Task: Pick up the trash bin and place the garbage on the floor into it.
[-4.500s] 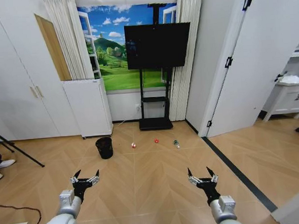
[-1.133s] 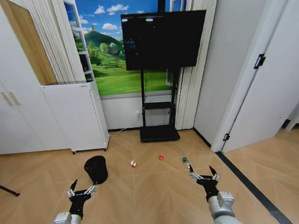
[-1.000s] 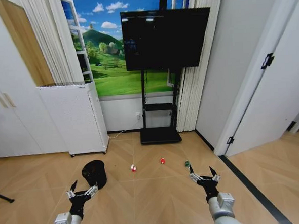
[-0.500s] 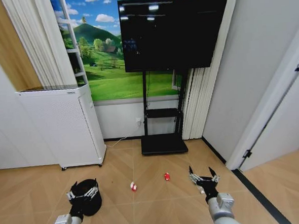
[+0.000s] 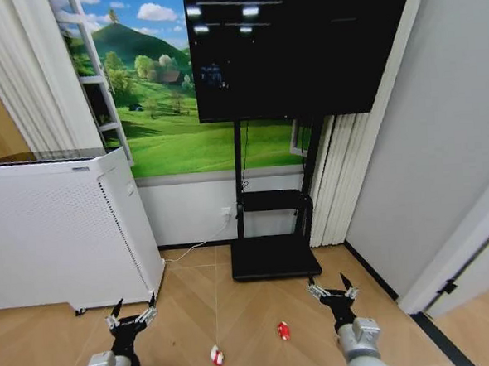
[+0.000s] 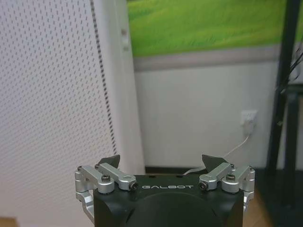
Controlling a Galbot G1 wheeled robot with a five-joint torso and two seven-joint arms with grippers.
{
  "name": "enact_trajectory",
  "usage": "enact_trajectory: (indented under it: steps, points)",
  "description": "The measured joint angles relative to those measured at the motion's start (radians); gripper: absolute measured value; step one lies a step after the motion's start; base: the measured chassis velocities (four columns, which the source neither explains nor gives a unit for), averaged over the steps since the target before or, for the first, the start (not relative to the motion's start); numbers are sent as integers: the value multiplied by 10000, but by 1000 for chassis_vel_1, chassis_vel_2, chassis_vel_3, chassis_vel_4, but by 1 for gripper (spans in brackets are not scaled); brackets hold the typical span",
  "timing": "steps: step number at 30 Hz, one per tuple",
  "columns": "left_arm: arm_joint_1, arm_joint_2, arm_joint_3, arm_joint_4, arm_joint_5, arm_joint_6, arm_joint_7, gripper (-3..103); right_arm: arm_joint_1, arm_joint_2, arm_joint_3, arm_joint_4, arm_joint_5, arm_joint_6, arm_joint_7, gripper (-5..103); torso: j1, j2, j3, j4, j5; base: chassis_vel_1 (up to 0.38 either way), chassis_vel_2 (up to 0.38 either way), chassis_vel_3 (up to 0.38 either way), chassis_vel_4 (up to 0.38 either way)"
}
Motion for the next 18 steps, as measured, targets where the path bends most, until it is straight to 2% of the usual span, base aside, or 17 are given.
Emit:
enact_trajectory:
  steps: [2, 3, 5, 6, 8, 9, 11, 12, 15, 16, 18]
  points:
    - [79, 18, -74, 0, 0, 109, -30, 96, 0, 1, 10, -3, -8, 1, 0, 100, 1, 0, 1, -1, -2, -248, 218, 178, -242]
    - [415, 95, -546, 52, -159, 521, 57, 98, 12, 1, 67, -29, -25, 19, 0, 100, 1, -1, 0, -4, -10, -231, 129, 48, -95]
    - [833, 118, -1304, 219, -575, 884, 511, 98, 44, 6, 154, -98, -20, 73, 0, 100, 0, -1, 0, 0, 1, -106, 92, 45, -43]
    - [833, 118, -1304, 219, -575, 884, 511, 98, 44, 6, 154, -98, -20, 73, 0, 100, 0, -1, 0, 0, 1, -106, 55, 45, -43]
    - [1494, 165, -2225, 628, -1096, 1012, 1028, 99, 66, 20, 246, -309, -8, 228, 27, 100, -14, 2, -5, -1, -5, 16, -12, -2, 29]
    - [1494, 165, -2225, 628, -1096, 1012, 1028, 99, 66, 20, 246, -309, -8, 228, 27, 100, -14, 2, -5, -1, -5, 32, -24, -3, 58]
    - [1940, 166, -2895, 1511, -1199, 447, 1514, 99, 129, 65, 275, -565, 27, 327, 52, 100, -19, 5, -6, 1, -3, 102, -83, -84, 63]
    - [1940, 166, -2895, 1511, -1199, 447, 1514, 99, 129, 65, 275, -565, 27, 327, 52, 100, -19, 5, -6, 1, -3, 102, -88, -95, 63]
    - [2016, 120, -3458, 2873, -1174, -601, 2104, 102, 344, 132, 209, -826, 57, 356, 87, 100, -20, 7, -7, 2, -6, 67, -62, -41, 49]
    - [2016, 120, -3458, 2873, -1174, -601, 2104, 102, 344, 132, 209, -826, 57, 356, 87, 100, -20, 7, -7, 2, -6, 51, -36, -21, 38]
    - [1881, 182, -3768, 4377, -1194, -2013, 2693, 98, 565, 175, 139, -995, 129, 357, 118, 100, -15, 5, -5, 1, -4, 0, 0, 0, 0]
